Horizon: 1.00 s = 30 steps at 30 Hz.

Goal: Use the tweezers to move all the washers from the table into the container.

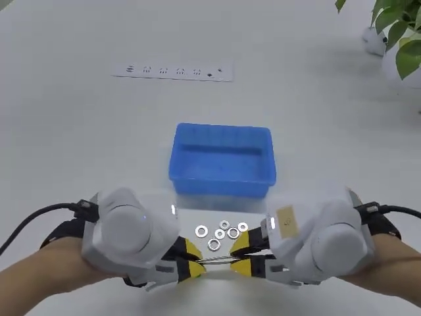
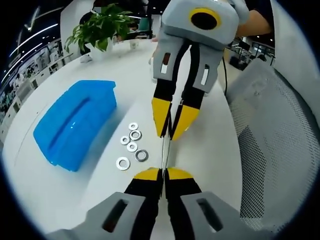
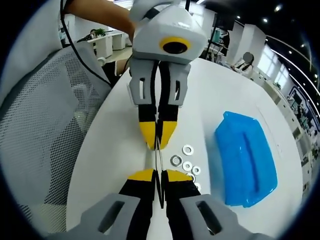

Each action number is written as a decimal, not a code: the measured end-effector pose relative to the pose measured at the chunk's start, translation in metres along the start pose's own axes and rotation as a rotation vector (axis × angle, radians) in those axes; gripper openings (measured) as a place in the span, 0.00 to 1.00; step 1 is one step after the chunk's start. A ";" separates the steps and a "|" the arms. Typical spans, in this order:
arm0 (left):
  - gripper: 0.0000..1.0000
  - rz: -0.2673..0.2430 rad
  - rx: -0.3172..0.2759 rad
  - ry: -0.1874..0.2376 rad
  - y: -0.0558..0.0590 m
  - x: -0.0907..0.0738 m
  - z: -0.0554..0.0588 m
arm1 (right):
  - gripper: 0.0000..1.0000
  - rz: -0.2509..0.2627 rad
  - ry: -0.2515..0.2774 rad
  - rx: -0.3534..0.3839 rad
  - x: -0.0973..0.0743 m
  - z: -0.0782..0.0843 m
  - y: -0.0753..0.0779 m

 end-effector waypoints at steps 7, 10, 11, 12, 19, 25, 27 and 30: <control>0.06 -0.039 0.000 0.042 0.002 -0.019 -0.014 | 0.08 0.014 0.021 0.002 -0.004 -0.001 -0.002; 0.06 -0.045 -0.005 0.066 0.002 -0.026 -0.025 | 0.08 0.014 0.049 0.027 -0.008 -0.001 -0.004; 0.06 -0.045 -0.004 0.066 0.003 -0.027 -0.026 | 0.08 0.013 0.052 0.029 -0.008 -0.001 -0.005; 0.06 -0.052 0.011 0.062 0.003 -0.028 -0.030 | 0.08 0.014 0.059 0.030 -0.008 -0.001 -0.006; 0.05 -0.058 0.047 0.063 0.008 -0.027 -0.044 | 0.08 0.011 0.094 0.034 -0.010 0.001 -0.010; 0.05 -0.063 0.056 0.043 0.012 -0.025 -0.045 | 0.08 0.009 0.116 0.040 -0.009 0.003 -0.012; 0.05 -0.074 0.046 0.051 0.011 -0.025 -0.045 | 0.08 0.008 0.133 0.047 -0.009 0.004 -0.012; 0.05 -0.085 0.039 0.062 0.011 -0.027 -0.048 | 0.08 0.005 0.152 0.055 -0.010 0.004 -0.012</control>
Point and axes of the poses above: the centre of the closed fingertips' face, and the gripper's own axes: x roughly forward along the fingers, y roughly to its right, z roughly out of its underside, the point moved 9 cm from there along -x, roughly backward along the fingers, and after that the axes turned 13 degrees about x, right-handed, at the moved point
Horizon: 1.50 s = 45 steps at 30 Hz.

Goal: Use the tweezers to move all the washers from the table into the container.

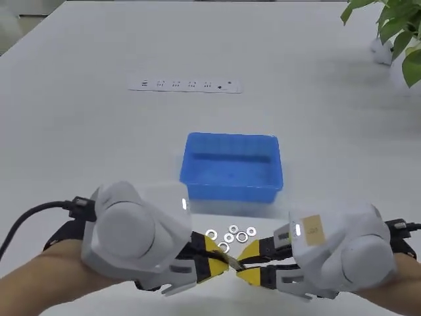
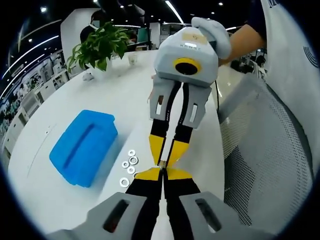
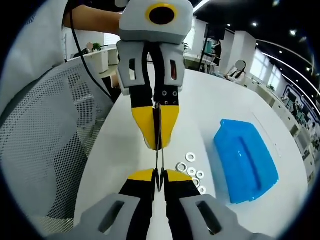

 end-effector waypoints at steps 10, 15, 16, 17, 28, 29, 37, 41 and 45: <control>0.10 -0.020 -0.004 0.045 -0.003 0.002 -0.009 | 0.08 0.000 0.024 0.008 0.000 -0.002 0.000; 0.09 -0.021 -0.008 0.067 -0.003 0.001 -0.012 | 0.08 -0.005 0.036 0.017 0.000 -0.001 -0.001; 0.09 -0.022 -0.006 0.071 -0.003 0.001 -0.013 | 0.08 -0.007 0.039 0.019 0.000 -0.001 -0.001; 0.09 -0.020 -0.005 0.082 -0.003 0.000 -0.014 | 0.08 -0.009 0.045 0.023 0.000 -0.001 -0.001; 0.08 0.014 0.057 0.092 0.000 0.000 -0.013 | 0.08 -0.055 0.059 0.004 0.004 0.000 0.000; 0.09 0.018 0.067 0.091 0.000 0.000 -0.013 | 0.08 -0.056 0.061 0.004 0.004 0.000 0.000; 0.12 0.016 0.055 0.108 -0.004 0.000 -0.012 | 0.08 -0.070 0.090 0.039 0.002 0.003 0.003; 0.10 0.018 0.040 0.120 -0.005 0.000 -0.012 | 0.08 -0.066 0.096 0.046 0.001 0.004 0.003; 0.08 0.020 0.046 0.132 -0.004 0.000 -0.014 | 0.08 -0.062 0.100 0.057 0.001 0.005 0.003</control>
Point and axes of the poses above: the centre of the closed fingertips' face, and the gripper's own axes: x roughly forward along the fingers, y roughly to its right, z roughly out of its underside, the point moved 9 cm from there along -x, roughly backward along the fingers, and after that the axes turned 13 degrees about x, right-handed, at the moved point
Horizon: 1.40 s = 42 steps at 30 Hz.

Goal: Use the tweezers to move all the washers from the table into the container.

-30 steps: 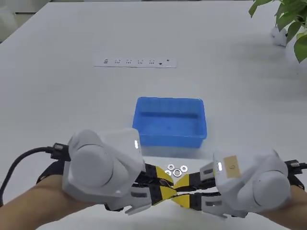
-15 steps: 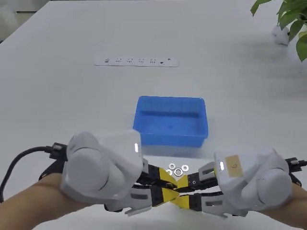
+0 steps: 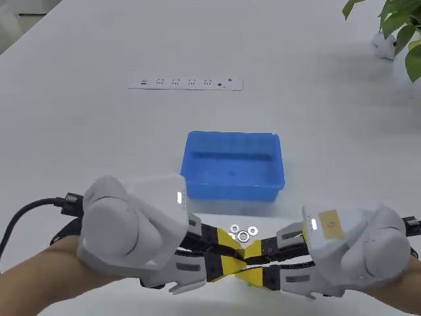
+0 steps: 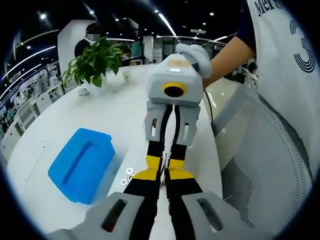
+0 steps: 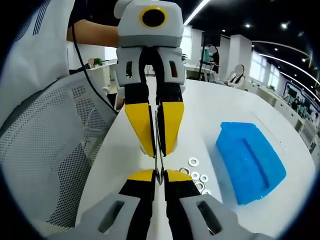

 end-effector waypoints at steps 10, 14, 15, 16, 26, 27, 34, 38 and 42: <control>0.08 -0.007 0.015 0.018 0.003 -0.001 0.001 | 0.11 0.018 -0.026 0.002 0.002 -0.002 -0.001; 0.08 -0.003 0.017 0.014 0.003 -0.002 0.001 | 0.11 0.009 -0.012 -0.031 0.003 -0.010 -0.004; 0.08 -0.003 0.018 0.014 0.003 -0.002 0.001 | 0.11 0.008 -0.011 -0.034 0.003 -0.011 -0.004; 0.08 -0.005 0.020 0.013 0.003 -0.001 0.000 | 0.11 0.006 -0.021 -0.044 0.003 -0.011 -0.004; 0.08 -0.021 0.033 -0.027 0.001 -0.011 0.003 | 0.10 0.024 -0.055 -0.128 0.008 -0.018 -0.003; 0.08 -0.027 0.033 -0.027 -0.001 -0.013 0.003 | 0.10 0.027 -0.051 -0.134 0.008 -0.020 -0.002; 0.08 -0.077 0.028 -0.032 -0.015 -0.021 0.007 | 0.11 0.077 -0.032 -0.118 0.014 -0.031 0.011; 0.08 -0.086 0.018 -0.038 -0.018 -0.022 0.011 | 0.11 0.089 -0.042 -0.124 0.017 -0.032 0.014; 0.08 -0.079 0.012 -0.042 -0.019 -0.019 0.013 | 0.11 0.089 -0.058 -0.116 0.022 -0.031 0.015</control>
Point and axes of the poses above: the centre of the closed fingertips' face, and the gripper's own axes: x roughly forward along the fingers, y roughly to its right, z roughly out of its underside, the point moved 9 cm from there along -x, roughly backward along the fingers, and after that the axes turned 13 degrees about x, right-handed, at the moved point
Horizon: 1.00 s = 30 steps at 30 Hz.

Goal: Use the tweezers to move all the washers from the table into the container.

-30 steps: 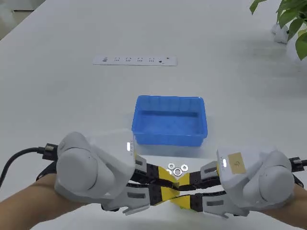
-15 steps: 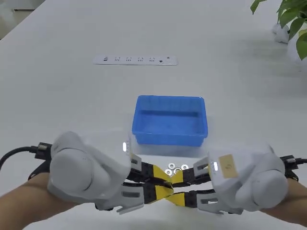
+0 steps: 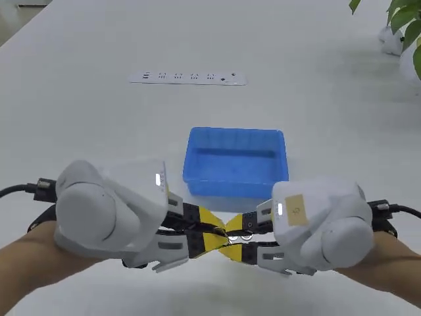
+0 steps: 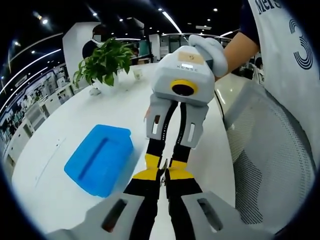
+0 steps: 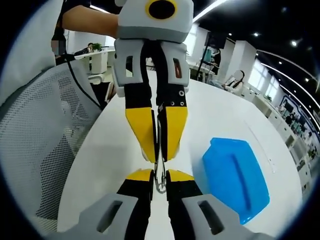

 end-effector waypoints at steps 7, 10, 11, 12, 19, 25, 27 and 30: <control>0.08 0.001 -0.010 0.010 -0.002 0.002 0.001 | 0.11 0.001 0.000 0.026 0.001 0.001 0.002; 0.08 0.001 -0.012 0.012 -0.003 0.002 0.000 | 0.11 0.007 -0.001 0.031 0.000 0.001 0.002; 0.08 0.001 -0.011 0.013 -0.003 0.002 0.000 | 0.11 0.009 -0.002 0.028 0.000 0.001 0.002; 0.08 0.002 -0.015 0.019 -0.003 0.002 0.000 | 0.11 0.008 0.000 0.030 -0.001 0.001 0.002; 0.08 -0.002 -0.025 0.023 -0.004 0.001 0.001 | 0.11 0.015 0.002 0.040 -0.003 0.002 0.003; 0.08 0.001 -0.028 0.012 -0.004 0.001 0.003 | 0.11 0.010 -0.003 0.047 -0.001 0.003 0.004; 0.08 0.005 -0.035 0.013 -0.004 0.002 0.003 | 0.11 0.007 -0.005 0.053 0.000 0.004 0.004; 0.08 0.000 -0.045 0.015 -0.005 0.002 0.004 | 0.11 0.006 -0.004 0.060 -0.001 0.004 0.005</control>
Point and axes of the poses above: the centre of the closed fingertips' face, and the gripper's own axes: x roughly forward along the fingers, y roughly to its right, z roughly out of its underside, the point moved 9 cm from there along -x, roughly backward along the fingers, and after that the axes turned 13 degrees about x, right-handed, at the moved point
